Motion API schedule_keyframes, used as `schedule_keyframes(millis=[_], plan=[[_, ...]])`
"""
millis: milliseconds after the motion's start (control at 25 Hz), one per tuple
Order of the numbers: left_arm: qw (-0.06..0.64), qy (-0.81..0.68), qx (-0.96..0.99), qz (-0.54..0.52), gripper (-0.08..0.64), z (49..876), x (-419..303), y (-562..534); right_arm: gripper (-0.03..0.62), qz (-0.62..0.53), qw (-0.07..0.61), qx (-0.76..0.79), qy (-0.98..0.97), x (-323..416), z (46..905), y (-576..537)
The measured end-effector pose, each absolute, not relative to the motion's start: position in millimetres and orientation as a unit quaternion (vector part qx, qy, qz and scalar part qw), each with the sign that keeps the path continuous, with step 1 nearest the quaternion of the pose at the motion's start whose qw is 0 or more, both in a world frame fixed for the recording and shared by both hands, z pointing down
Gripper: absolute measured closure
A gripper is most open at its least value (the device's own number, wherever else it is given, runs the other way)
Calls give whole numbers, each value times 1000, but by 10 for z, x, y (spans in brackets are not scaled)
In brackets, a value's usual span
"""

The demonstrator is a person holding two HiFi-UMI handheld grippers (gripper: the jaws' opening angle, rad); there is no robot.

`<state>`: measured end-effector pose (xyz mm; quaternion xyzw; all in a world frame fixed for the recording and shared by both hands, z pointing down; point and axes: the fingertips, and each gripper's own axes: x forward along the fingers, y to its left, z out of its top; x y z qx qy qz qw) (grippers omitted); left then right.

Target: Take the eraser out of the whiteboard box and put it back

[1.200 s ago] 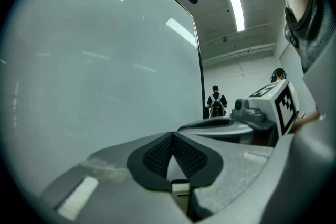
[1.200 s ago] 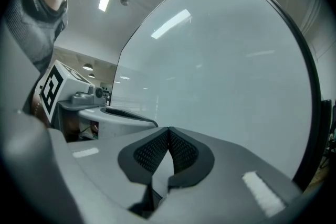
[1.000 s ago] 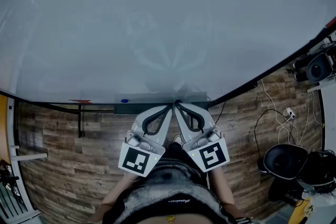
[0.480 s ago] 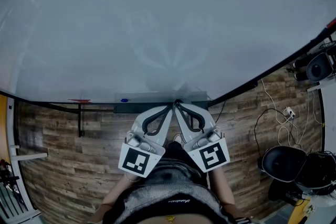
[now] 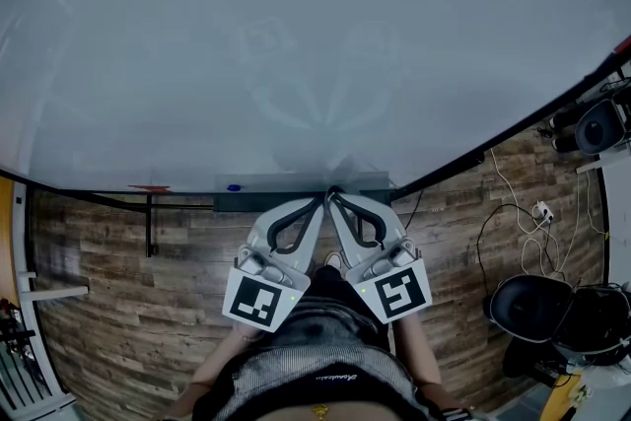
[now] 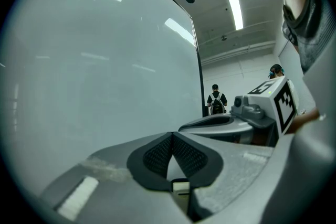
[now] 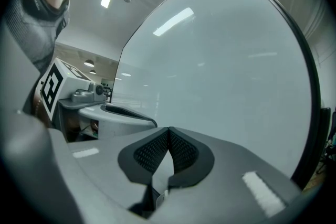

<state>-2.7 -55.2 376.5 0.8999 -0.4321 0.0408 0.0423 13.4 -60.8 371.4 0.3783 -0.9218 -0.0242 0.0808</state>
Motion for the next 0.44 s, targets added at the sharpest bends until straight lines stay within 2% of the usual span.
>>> schedule_keyframes(millis=[440], plan=[[44, -432, 900, 38, 559, 3761, -31, -564, 592, -23, 99, 378, -920, 142, 3767, -608]])
